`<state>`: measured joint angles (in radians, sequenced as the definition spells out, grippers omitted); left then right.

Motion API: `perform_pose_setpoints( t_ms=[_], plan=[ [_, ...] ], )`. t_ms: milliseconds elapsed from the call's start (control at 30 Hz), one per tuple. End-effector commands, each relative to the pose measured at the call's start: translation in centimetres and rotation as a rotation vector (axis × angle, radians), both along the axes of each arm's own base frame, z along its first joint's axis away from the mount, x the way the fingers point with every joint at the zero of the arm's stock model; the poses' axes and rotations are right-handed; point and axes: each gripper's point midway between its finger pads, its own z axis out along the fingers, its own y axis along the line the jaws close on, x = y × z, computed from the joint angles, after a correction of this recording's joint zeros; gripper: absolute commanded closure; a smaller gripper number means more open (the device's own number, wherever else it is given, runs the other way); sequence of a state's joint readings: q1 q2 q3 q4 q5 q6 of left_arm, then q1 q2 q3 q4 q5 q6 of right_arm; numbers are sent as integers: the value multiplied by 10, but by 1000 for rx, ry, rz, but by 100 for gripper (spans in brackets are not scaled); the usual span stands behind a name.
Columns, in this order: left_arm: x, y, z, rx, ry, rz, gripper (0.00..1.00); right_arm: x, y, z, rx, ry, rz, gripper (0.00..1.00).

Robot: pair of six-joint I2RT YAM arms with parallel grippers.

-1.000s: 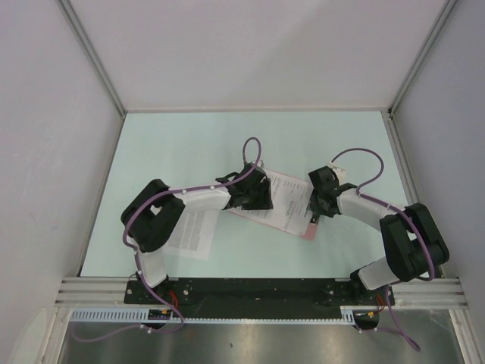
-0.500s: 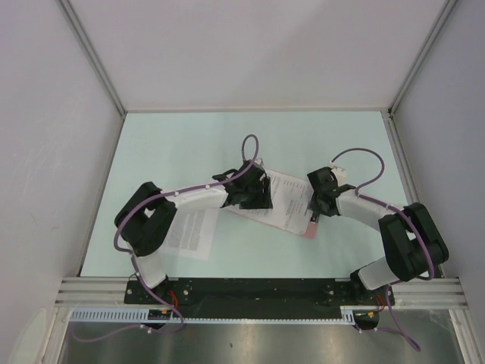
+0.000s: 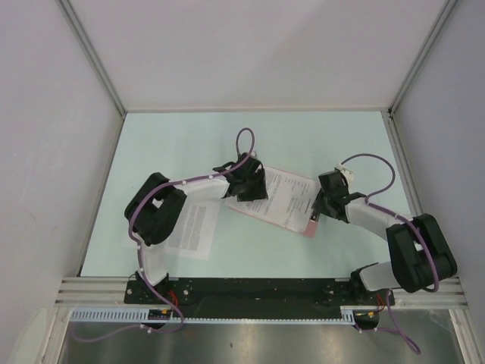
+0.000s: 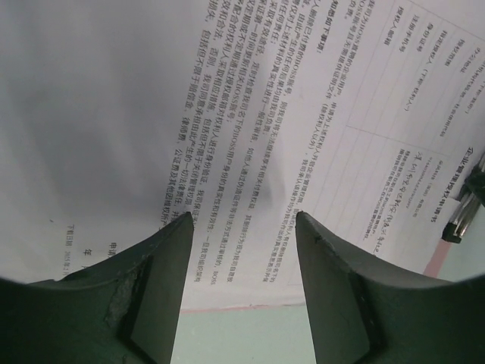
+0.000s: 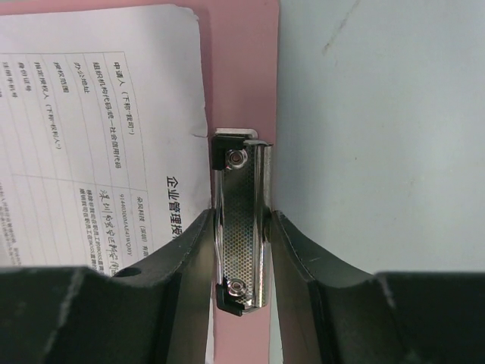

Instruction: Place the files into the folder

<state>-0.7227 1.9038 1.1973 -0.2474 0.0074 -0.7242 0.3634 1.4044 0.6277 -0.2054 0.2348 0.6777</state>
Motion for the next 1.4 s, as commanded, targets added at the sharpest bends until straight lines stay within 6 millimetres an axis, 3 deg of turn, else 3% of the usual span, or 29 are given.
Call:
perform_pose_setpoints(
  t_ms=[0, 233, 367, 467, 567, 633, 667, 733, 867, 967, 1067, 1200, 1367],
  plan=[
    [-17, 10, -33, 59, 75, -10, 37, -35, 0, -25, 100, 114, 47, 100],
    [-22, 6, -35, 55, 85, -27, 37, -32, 10, -19, 299, 65, 80, 100],
    [-26, 2, -37, 58, 91, -39, 37, -31, 11, -10, 323, 8, 86, 100],
    [-27, 2, -38, 57, 94, -37, 37, -34, 8, -19, 313, 48, 81, 100],
    [-27, 3, -35, 53, 87, -40, 37, -33, 4, -14, 254, 46, 64, 100],
    [-27, 2, -29, 37, 76, -45, 37, -28, -2, -2, 201, 34, 43, 94],
    [-29, 1, -28, 30, 77, -52, 37, -28, -4, 1, 182, 40, 35, 82],
    [-31, -1, -22, 16, 69, -59, 36, -25, -10, 12, 118, 39, 36, 74],
    [-27, -10, 13, -42, 14, -76, 35, -27, -9, 26, 74, 38, 27, 52],
    [-20, -16, 38, -75, -26, -87, 34, -25, -1, 29, 72, 52, 20, 42],
    [-13, -20, 50, -77, -49, -92, 34, -24, -1, 26, 14, 128, -19, 40],
    [-8, -20, 41, -59, -32, -83, 34, -12, 3, 21, -33, 141, -23, 40],
    [-4, -13, 26, -14, -21, -66, 34, -7, -1, 17, -75, 140, -45, 52]
  ],
)
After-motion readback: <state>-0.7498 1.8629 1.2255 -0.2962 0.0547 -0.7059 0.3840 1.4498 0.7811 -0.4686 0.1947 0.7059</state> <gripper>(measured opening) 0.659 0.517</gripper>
